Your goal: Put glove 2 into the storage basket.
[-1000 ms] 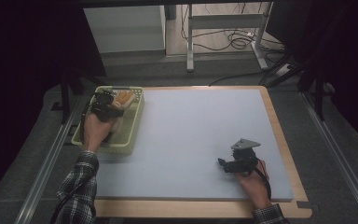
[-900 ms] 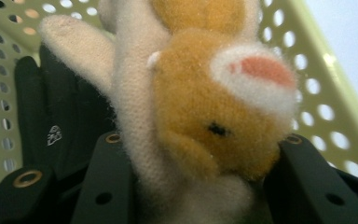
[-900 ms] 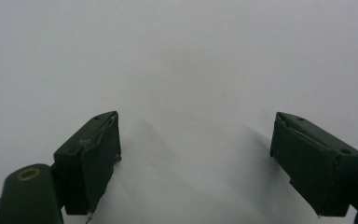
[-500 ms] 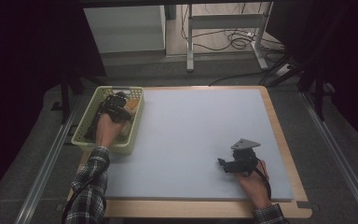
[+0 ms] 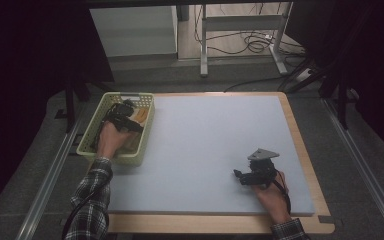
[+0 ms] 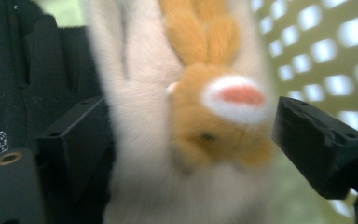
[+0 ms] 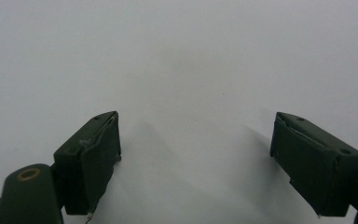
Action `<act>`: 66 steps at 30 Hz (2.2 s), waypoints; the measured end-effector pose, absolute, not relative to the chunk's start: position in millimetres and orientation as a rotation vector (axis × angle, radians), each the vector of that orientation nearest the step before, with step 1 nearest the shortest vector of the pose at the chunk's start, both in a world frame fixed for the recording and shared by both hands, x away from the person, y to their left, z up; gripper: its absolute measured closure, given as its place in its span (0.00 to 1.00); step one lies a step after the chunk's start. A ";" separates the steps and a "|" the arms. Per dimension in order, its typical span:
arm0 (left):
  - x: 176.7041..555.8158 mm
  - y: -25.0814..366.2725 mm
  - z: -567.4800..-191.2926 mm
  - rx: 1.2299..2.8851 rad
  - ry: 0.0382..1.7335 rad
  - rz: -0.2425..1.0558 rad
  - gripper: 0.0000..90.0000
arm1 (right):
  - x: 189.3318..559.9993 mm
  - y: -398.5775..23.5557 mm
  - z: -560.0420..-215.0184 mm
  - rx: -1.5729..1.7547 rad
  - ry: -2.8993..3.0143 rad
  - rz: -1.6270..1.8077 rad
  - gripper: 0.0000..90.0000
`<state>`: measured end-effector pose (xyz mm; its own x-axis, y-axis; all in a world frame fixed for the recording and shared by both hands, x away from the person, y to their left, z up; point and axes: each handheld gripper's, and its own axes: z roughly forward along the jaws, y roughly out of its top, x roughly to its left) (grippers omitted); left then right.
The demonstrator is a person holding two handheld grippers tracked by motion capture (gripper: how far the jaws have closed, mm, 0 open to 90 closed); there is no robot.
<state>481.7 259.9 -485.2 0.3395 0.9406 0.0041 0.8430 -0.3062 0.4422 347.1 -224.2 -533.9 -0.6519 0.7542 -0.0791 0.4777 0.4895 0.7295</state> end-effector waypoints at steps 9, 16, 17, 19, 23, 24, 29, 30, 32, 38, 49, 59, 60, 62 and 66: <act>466.7 272.6 -453.9 2.121 1.523 0.436 0.37 | 346.8 -224.2 -533.8 1.023 2.348 0.970 0.17; 463.8 295.3 -462.6 2.107 1.644 0.520 0.64 | 346.9 -224.1 -533.9 1.024 2.348 0.971 0.17; 464.1 297.4 -466.0 2.123 1.655 0.515 0.66 | 346.9 -224.1 -533.9 1.025 2.348 0.971 0.17; 464.9 299.1 -473.8 2.145 1.670 0.490 0.68 | 347.1 -224.2 -533.9 1.026 2.349 0.972 0.17; 468.7 295.2 -487.6 2.188 1.679 0.425 0.70 | 347.1 -224.3 -533.9 1.026 2.349 0.972 0.17; 469.8 292.6 -489.9 2.204 1.671 0.408 0.70 | 347.1 -224.2 -533.9 1.029 2.349 0.972 0.17; 472.1 278.4 -494.7 2.234 1.627 0.342 0.72 | 347.3 -224.3 -533.9 1.030 2.351 0.974 0.17; 472.2 277.4 -494.0 2.241 1.633 0.360 0.72 | 347.1 -224.2 -533.9 1.030 2.349 0.973 0.17; 472.4 279.6 -492.7 2.232 1.649 0.375 0.67 | 347.0 -224.2 -533.9 1.025 2.348 0.971 0.17; 467.9 294.1 -485.8 2.157 1.660 0.438 0.56 | 347.3 -224.3 -533.9 1.031 2.351 0.974 0.17; 457.2 305.0 -479.9 2.077 1.596 0.430 0.34 | 347.1 -224.2 -533.9 1.027 2.349 0.972 0.17; 444.0 313.9 -476.3 2.027 1.550 0.414 0.18 | 347.0 -224.2 -533.9 1.026 2.348 0.971 0.17; 442.6 314.7 -475.7 2.021 1.545 0.414 0.17 | 347.0 -224.1 -533.9 1.026 2.348 0.971 0.17; 439.9 315.9 -474.5 2.011 1.532 0.410 0.16 | 347.0 -224.2 -533.9 1.026 2.348 0.971 0.17; 434.9 317.0 -471.9 2.002 1.512 0.412 0.12 | 347.0 -224.2 -533.9 1.025 2.348 0.971 0.17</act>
